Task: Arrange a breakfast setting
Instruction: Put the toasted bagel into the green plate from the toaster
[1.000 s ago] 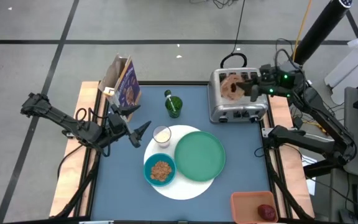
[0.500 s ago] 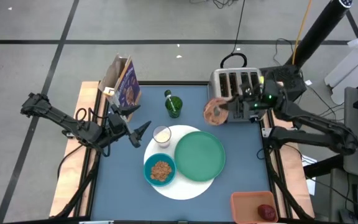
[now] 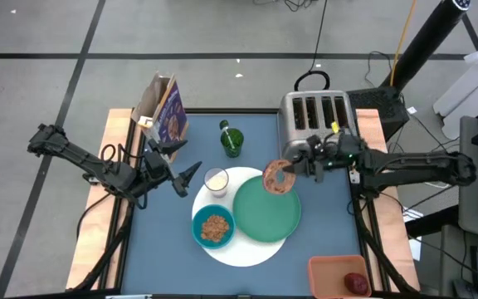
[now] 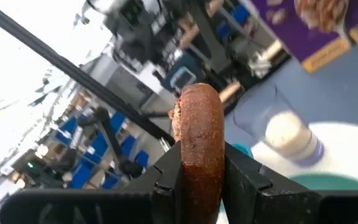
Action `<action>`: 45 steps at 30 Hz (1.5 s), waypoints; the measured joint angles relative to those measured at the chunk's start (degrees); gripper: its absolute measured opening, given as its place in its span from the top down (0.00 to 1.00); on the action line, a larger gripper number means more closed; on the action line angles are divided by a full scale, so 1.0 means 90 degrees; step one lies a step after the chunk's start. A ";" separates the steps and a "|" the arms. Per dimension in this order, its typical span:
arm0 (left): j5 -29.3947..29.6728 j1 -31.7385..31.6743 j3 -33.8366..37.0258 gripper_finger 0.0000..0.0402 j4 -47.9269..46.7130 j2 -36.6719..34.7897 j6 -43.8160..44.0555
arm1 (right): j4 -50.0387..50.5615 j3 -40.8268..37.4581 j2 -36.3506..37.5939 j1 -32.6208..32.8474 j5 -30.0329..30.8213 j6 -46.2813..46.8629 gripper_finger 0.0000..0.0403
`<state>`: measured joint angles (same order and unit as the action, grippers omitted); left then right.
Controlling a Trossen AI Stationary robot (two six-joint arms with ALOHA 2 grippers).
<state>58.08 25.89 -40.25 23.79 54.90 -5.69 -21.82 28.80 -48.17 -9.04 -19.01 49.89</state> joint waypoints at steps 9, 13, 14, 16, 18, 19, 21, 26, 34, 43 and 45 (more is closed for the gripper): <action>0.0000 0.0002 0.0000 0.03 0.0000 -0.0001 0.0024 | -0.0018 0.0000 -0.1037 0.0905 0.0146 0.0045 0.82; 0.0000 0.0002 0.0000 0.03 0.0000 0.0001 0.0026 | -0.0019 0.0000 -0.1328 0.1112 0.0156 0.0046 0.82; 0.0000 0.0002 0.0000 0.03 0.0000 0.0000 0.0027 | -0.0019 0.0000 -0.1385 0.1145 0.0156 0.0046 0.82; 0.0000 0.0002 0.0000 0.03 0.0000 0.0000 0.0027 | -0.0024 0.0000 -0.1498 0.1204 0.0208 0.0046 0.82; 0.0000 0.0002 0.0000 0.03 0.0000 0.0000 0.0025 | -0.0014 0.0000 -0.1606 0.1272 0.0416 0.0014 0.82; 0.0000 0.0002 0.0000 0.03 0.0000 0.0000 0.0024 | 0.0008 0.0000 -0.1658 0.1296 0.0486 -0.0001 0.82; 0.0000 0.0002 0.0000 0.03 0.0000 -0.0001 0.0024 | 0.0029 0.0000 -0.1784 0.1328 0.0604 -0.0002 0.82; 0.0000 0.0002 0.0000 0.03 0.0000 0.0000 0.0024 | 0.0094 0.0000 -0.2135 0.1358 0.0634 0.0000 0.82; 0.0000 0.0002 0.0000 0.03 -0.0002 0.0001 0.0024 | 0.0078 0.0000 -0.2683 0.1358 0.0634 0.0000 0.82; 0.0000 0.0002 0.0000 0.03 -0.0005 -0.0001 0.0024 | 0.0077 0.0000 -0.3092 0.1353 0.0634 0.0000 0.82; 0.0000 0.0002 0.0000 0.03 -0.0005 -0.0001 0.0024 | 0.0076 0.0000 -0.3171 0.1353 0.0637 -0.0002 0.82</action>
<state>58.08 25.91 -40.25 23.75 54.89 -5.48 -21.14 28.80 -76.71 3.14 -13.28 49.87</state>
